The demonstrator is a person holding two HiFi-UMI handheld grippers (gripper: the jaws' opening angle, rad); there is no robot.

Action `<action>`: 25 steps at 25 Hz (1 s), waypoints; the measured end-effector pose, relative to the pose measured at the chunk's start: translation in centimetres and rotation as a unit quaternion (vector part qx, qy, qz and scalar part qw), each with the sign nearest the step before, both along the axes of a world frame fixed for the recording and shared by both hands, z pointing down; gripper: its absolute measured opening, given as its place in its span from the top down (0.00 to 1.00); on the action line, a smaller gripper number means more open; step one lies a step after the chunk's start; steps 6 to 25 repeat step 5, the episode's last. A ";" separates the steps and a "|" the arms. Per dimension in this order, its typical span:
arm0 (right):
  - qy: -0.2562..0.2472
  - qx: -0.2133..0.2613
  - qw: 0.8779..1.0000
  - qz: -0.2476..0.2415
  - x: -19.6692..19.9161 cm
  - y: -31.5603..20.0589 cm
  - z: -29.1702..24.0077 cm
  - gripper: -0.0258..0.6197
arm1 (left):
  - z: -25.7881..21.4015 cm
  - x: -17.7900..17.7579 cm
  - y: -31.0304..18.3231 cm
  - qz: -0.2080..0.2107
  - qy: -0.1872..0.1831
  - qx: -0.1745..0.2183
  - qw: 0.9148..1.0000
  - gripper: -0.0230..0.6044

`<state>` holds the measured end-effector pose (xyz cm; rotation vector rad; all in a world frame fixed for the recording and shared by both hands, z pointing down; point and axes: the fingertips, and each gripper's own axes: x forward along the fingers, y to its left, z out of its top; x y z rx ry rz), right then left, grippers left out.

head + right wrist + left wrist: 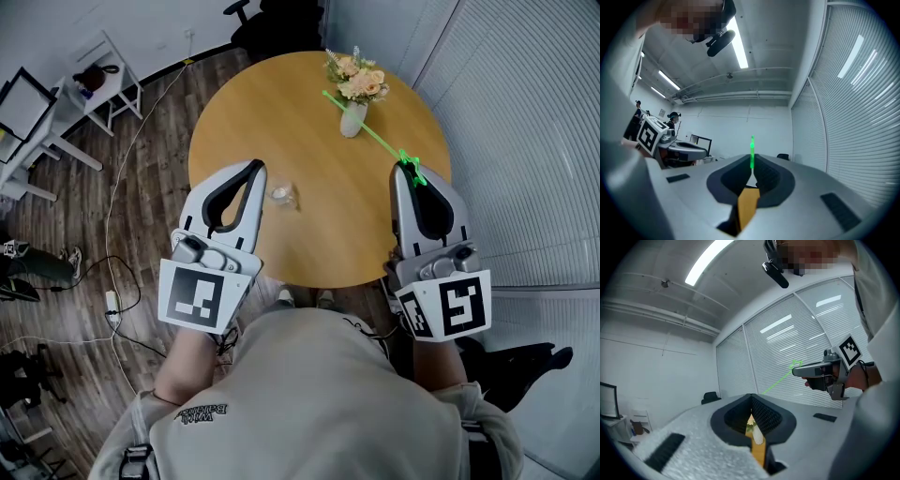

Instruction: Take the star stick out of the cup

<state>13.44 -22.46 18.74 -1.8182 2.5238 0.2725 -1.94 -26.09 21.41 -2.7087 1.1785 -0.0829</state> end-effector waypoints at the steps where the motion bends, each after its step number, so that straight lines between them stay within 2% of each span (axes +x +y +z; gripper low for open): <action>1: 0.000 0.000 1.000 -0.001 -0.1 0.0 0.0 0.91 | 0.0 0.0 0.0 0.000 -0.001 -0.001 1.000 0.93; 25: 0.000 0.000 1.000 -0.005 -0.5 0.1 -0.2 0.91 | 0.0 -0.3 0.2 0.000 -0.003 -0.002 1.000 0.93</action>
